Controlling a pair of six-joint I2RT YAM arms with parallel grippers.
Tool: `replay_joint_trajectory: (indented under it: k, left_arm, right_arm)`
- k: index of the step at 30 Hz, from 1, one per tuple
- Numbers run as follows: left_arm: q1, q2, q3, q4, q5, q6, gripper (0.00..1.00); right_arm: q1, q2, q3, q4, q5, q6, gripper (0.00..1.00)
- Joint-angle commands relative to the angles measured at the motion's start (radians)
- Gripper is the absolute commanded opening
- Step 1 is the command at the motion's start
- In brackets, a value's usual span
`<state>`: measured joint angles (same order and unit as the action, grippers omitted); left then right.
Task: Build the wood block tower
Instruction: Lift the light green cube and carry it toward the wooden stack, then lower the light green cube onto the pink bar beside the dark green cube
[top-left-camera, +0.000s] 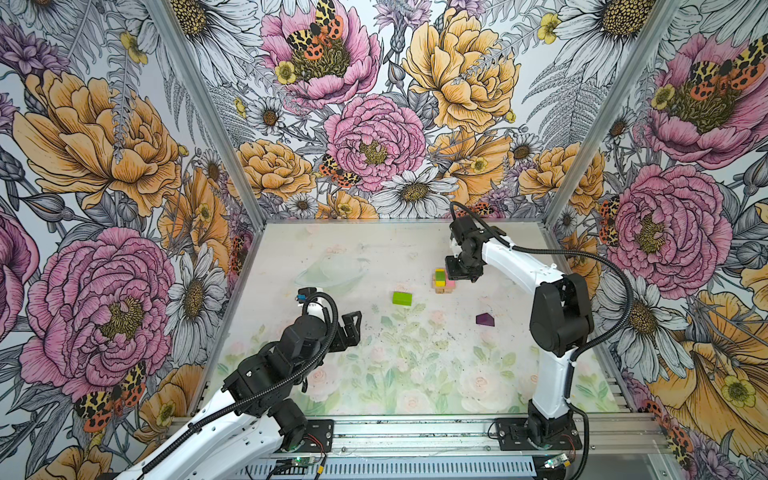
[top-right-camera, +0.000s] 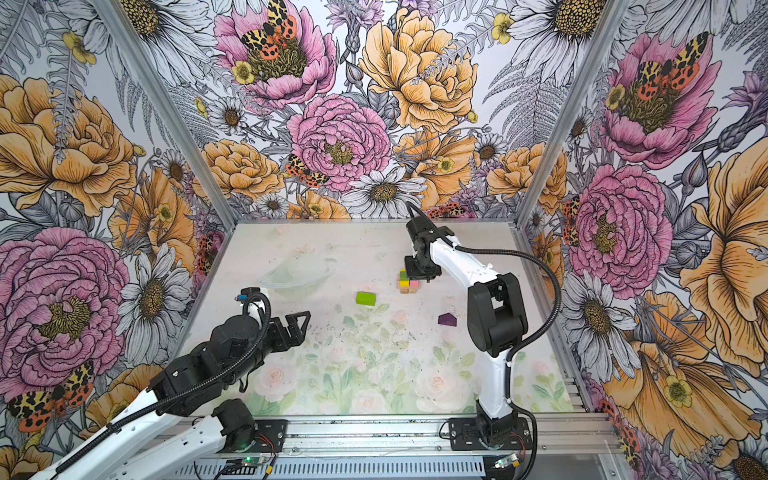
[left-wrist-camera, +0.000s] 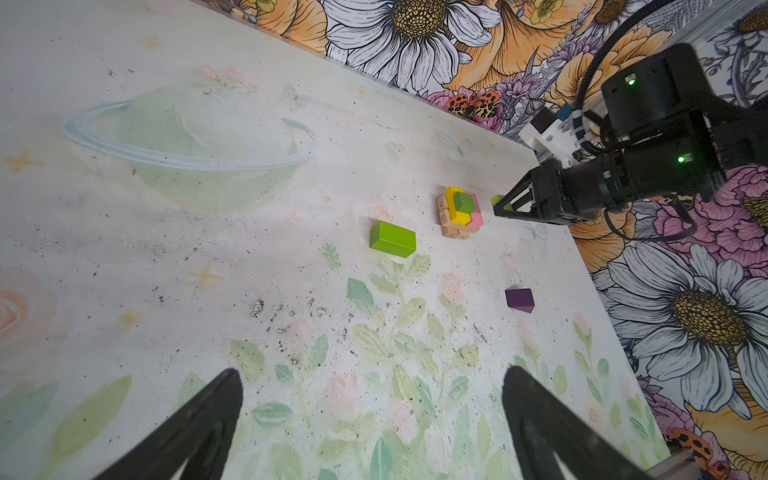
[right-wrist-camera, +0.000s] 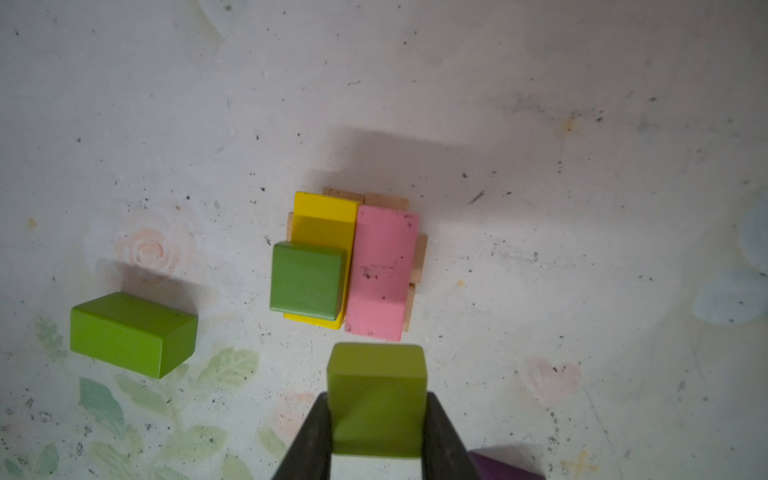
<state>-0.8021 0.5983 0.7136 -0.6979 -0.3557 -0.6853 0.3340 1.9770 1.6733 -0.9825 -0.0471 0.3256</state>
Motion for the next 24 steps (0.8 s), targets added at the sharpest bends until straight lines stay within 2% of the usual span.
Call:
replay_joint_trajectory:
  k: [1,12,24]
  left_arm:
    - [0.009,0.022,0.036,0.043,0.005,0.029,0.99]
    - [0.029,0.106,0.075,0.077,0.028,0.053,0.99]
    - [0.048,0.120,0.077,0.084,0.049,0.061,0.99]
  right_arm:
    - [-0.020,-0.020,-0.001,0.042,-0.036,0.024,0.32]
    - [-0.048,0.046,0.039,0.054,-0.071,0.033,0.32]
    - [-0.050,0.086,0.058,0.057,-0.086,0.031,0.33]
